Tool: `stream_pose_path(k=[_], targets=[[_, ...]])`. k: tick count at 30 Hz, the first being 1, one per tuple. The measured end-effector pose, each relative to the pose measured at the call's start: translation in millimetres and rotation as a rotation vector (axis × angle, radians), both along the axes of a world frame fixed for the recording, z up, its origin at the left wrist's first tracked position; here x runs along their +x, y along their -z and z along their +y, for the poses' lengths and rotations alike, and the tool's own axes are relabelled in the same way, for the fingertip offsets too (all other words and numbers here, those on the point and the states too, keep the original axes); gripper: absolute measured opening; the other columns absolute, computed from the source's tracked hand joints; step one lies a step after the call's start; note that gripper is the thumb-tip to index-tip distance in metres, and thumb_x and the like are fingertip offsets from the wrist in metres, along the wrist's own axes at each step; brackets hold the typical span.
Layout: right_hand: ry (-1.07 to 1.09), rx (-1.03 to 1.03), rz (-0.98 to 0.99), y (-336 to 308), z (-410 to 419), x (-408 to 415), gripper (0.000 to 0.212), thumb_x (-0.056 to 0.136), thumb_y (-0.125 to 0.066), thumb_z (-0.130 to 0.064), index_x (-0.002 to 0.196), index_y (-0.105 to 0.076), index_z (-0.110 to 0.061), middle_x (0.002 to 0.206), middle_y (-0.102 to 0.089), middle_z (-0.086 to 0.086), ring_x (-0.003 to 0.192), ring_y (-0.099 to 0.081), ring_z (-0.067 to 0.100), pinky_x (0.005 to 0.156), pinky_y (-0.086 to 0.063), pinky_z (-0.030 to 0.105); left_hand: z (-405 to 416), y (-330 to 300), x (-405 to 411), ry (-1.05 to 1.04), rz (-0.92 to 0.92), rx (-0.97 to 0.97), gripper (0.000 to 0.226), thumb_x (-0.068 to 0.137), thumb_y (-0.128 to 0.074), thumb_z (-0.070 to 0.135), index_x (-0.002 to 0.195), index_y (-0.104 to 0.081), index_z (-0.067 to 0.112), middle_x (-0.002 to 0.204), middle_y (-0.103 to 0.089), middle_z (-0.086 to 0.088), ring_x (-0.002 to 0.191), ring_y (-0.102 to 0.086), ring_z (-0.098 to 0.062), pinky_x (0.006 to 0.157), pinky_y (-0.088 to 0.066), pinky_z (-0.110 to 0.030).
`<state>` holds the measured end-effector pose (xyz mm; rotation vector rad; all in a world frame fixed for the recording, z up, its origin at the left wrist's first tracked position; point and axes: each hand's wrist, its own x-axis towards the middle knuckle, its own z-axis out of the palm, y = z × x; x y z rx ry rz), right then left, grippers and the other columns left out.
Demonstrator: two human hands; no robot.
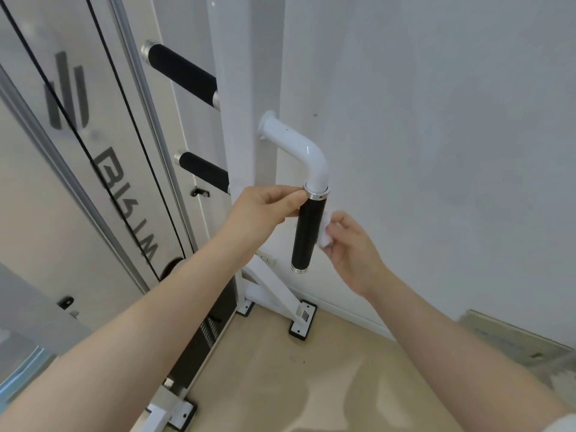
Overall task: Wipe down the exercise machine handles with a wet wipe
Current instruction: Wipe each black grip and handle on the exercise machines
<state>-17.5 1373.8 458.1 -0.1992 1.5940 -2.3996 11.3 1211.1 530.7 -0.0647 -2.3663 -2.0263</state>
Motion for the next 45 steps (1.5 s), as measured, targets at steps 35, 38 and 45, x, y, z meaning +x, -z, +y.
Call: stream_pose_path(k=[35, 38, 45], targets=[[0.889, 0.314, -0.192, 39, -107, 66, 0.011, 0.094, -0.044, -0.009, 0.087, -0.052, -0.012, 0.075, -0.053, -0.007, 0.076, -0.05, 0.011, 0.065, -0.037, 0.019, -35, 11, -16, 0.309, 0.135, -0.102, 0.02, 0.088, -0.06, 0.018, 0.105, -0.069, 0.023, 0.1, -0.071, 0.005, 0.09, -0.068, -0.007, 0.089, -0.047, -0.019], [1.015, 0.15, 0.105, -5, -102, 59, 0.019, 0.091, -0.05, -0.003, 0.076, -0.053, -0.014, 0.066, -0.055, -0.004, 0.064, -0.052, 0.005, 0.067, -0.044, 0.018, -37, 13, -16, 0.314, 0.162, -0.124, 0.021, 0.087, -0.06, 0.018, 0.105, -0.069, 0.024, 0.099, -0.071, 0.006, 0.094, -0.066, -0.008, 0.084, -0.046, -0.011], [0.977, 0.192, 0.078, 22, -115, 71, 0.015, 0.09, -0.054, 0.001, 0.08, -0.051, -0.01, 0.084, -0.063, -0.003, 0.078, -0.059, -0.001, 0.073, -0.043, 0.016, -38, 16, -19, 0.311, 0.147, -0.1, 0.026, 0.087, -0.06, 0.014, 0.109, -0.068, 0.025, 0.1, -0.07, 0.009, 0.086, -0.064, 0.003, 0.072, -0.041, 0.001]])
